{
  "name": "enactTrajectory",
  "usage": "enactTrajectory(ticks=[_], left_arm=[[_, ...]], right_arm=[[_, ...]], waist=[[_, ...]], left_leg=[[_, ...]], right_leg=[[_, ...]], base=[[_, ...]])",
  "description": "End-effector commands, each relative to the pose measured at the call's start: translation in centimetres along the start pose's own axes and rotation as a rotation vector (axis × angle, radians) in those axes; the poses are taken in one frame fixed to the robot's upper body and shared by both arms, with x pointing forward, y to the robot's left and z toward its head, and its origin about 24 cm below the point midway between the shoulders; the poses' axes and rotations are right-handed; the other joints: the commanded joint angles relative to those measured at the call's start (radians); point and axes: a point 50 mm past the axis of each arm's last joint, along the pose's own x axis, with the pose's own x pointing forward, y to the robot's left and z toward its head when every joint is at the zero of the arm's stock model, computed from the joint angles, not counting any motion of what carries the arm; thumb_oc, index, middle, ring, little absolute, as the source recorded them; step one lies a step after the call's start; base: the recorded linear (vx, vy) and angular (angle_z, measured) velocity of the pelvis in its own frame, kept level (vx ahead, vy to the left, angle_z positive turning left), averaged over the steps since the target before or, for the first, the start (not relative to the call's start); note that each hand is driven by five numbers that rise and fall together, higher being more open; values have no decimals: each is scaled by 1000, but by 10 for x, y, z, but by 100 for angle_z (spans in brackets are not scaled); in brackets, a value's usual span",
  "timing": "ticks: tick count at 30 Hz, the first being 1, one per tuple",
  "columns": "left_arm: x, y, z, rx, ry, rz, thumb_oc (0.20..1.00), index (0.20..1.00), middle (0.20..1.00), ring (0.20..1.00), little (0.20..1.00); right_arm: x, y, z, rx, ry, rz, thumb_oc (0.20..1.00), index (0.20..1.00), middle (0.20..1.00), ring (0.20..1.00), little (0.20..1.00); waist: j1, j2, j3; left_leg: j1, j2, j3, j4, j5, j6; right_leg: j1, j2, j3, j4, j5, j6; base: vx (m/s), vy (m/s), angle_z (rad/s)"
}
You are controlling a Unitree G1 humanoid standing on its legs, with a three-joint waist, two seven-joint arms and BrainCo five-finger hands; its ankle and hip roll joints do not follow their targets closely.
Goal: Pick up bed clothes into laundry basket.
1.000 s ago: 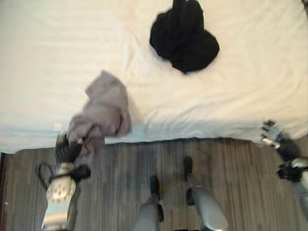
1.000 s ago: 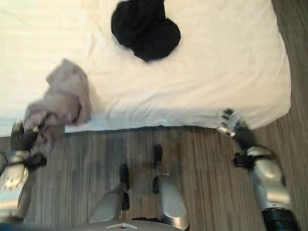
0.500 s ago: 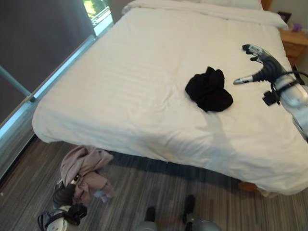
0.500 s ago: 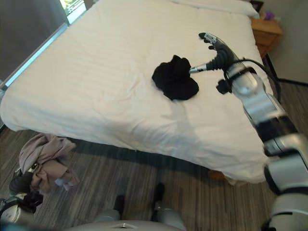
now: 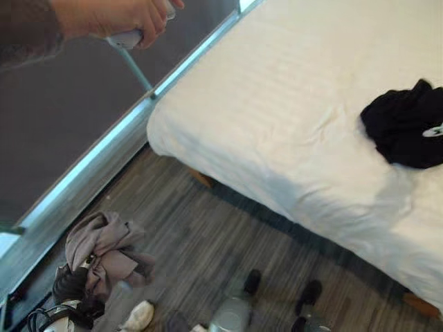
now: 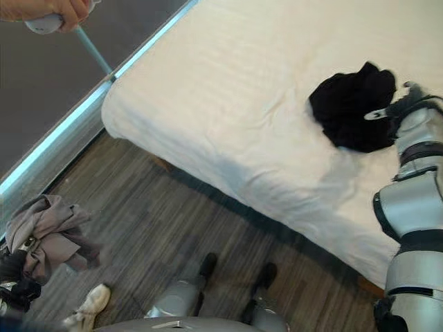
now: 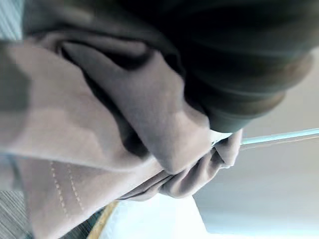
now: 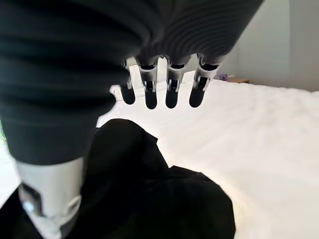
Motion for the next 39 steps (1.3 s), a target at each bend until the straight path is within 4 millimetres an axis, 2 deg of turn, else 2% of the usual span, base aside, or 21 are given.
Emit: enactTrajectory(ticks=[1,2,4,5,6,10,14,20,21,22,26,30,31,32,34,35,36,37,38,39], left_arm=[[21,-37,52,15,-255,-160,200,200,200,200,200],[21,-38,52,13,-255,-160,200,200,200,200,200],[24,-53,51,-5,-263,-209,200,200,200,200,200],[24,-54,51,-5,-263,-210,200,200,200,200,200],[26,-66,50,-27,-265,-244,200,200,200,200,200],[29,-84,49,-61,-277,-287,200,200,200,200,200],[27,-97,48,-81,-284,-321,200,200,200,200,200],[26,-113,43,-128,-282,-329,200,200,200,200,200],[26,-116,42,-133,-279,-336,200,200,200,200,200],[26,-118,42,-138,-278,-337,200,200,200,200,200],[28,-117,47,-150,-304,-314,200,200,200,200,200],[31,-114,51,-151,-324,-278,200,200,200,200,200],[35,-112,56,-143,-338,-276,200,200,200,200,200],[35,-112,56,-142,-338,-276,200,200,200,200,200],[40,-106,62,-136,-359,-251,200,200,200,200,200],[40,-107,62,-135,-359,-251,200,200,200,200,200],[44,-95,66,-138,-379,-188,200,200,200,200,200],[44,-87,67,-135,-383,-150,200,200,200,200,200],[44,-83,67,-127,-383,-134,200,200,200,200,200],[44,-83,68,-124,-384,-135,200,200,200,200,200]], right_arm=[[-6,-83,34,-71,-125,-239,1000,1000,1000,1000,1000],[-7,-83,35,-72,-125,-241,1000,1000,1000,1000,1000],[-10,-93,51,-68,-176,-278,1000,1000,1000,1000,1000],[-10,-94,51,-68,-176,-278,1000,1000,1000,1000,1000],[-12,-97,64,-45,-218,-292,1000,1000,1000,1000,1000],[-20,-110,92,-9,-299,-329,1000,1000,1000,1000,1000],[-25,-118,104,-17,-332,-357,1000,1000,1000,1000,1000],[-23,-98,114,-66,-352,-322,1000,1000,1000,1000,1000],[-22,-94,114,-88,-348,-313,338,338,338,338,338],[-21,-90,114,-120,-344,-303,200,200,200,200,200],[-21,-81,118,-222,-354,-299,200,200,200,200,200],[-25,-71,132,-179,-425,-284,200,200,200,200,200],[-27,-67,135,-169,-471,-274,200,200,200,200,200],[-27,-67,135,-169,-470,-273,200,200,200,200,200],[-39,-81,152,-85,-588,-278,200,200,200,200,200],[-39,-81,151,-84,-586,-278,200,200,200,200,200],[-62,-81,161,129,-780,-248,200,200,200,200,200],[-78,-79,162,241,-893,-215,200,200,200,200,200],[-88,-68,153,365,-959,-166,200,200,200,200,200],[-87,-67,151,367,-956,-166,200,200,200,200,200]], waist=[[6,8,90],[6,9,90],[16,15,112],[17,15,111],[18,21,122],[25,38,156],[40,61,185],[38,67,228],[35,66,232],[34,65,235],[15,50,248],[-3,20,248],[-12,4,236],[-12,4,238],[-30,-21,217],[-31,-22,218],[-71,-48,197],[-96,-64,187],[-116,-82,177],[-114,-85,176]], left_leg=[[-43,11,-31,-21,97,-34],[-43,11,-31,-21,97,-34],[-82,18,-23,-21,112,-40],[-83,19,-22,-21,112,-40],[-104,21,-21,-21,121,-42],[-168,16,-23,-21,136,-49],[-256,7,-21,-21,150,-55],[-335,6,-4,-21,158,-62],[-336,5,-3,-21,157,-61],[-334,4,-2,-21,155,-59],[-312,0,7,-21,139,-55],[-246,0,20,-21,107,-44],[-195,0,19,-21,93,-39],[-192,0,19,-21,93,-39],[-144,3,22,-21,79,-34],[-146,1,21,-21,83,-33],[-85,6,33,-21,60,-26],[-55,7,40,-21,49,-20],[-24,5,45,-21,40,-13],[-24,5,45,-21,41,-13]], right_leg=[[69,-45,16,17,-114,92],[68,-45,17,17,-114,92],[28,-40,27,17,-110,91],[27,-40,27,17,-110,91],[4,-38,33,17,-106,91],[-66,-37,42,17,-90,90],[-159,-39,54,17,-63,91],[-245,-33,67,17,-40,93],[-246,-32,70,17,-39,93],[-246,-33,71,17,-37,93],[-228,-34,77,17,-39,92],[-170,-44,87,17,-43,94],[-117,-52,84,17,-50,97],[-115,-52,84,17,-51,97],[-65,-58,78,17,-59,100],[-67,-60,77,17,-56,100],[-9,-60,85,17,-68,102],[18,-61,89,17,-73,103],[49,-66,89,17,-76,104],[48,-66,89,17,-76,104]], base=[[0,0,0],[-36,-47,-3],[-46,-52,-6],[-25,-41,-8],[-29,-37,-7],[-57,-25,-5],[-80,3,0],[-39,-3,-7],[-3,6,-9],[2,15,-6],[1,29,-1],[37,54,-4],[61,38,-12],[91,30,-11],[62,14,-3],[121,48,8],[145,58,11],[196,75,19],[87,40,15],[167,54,5]])
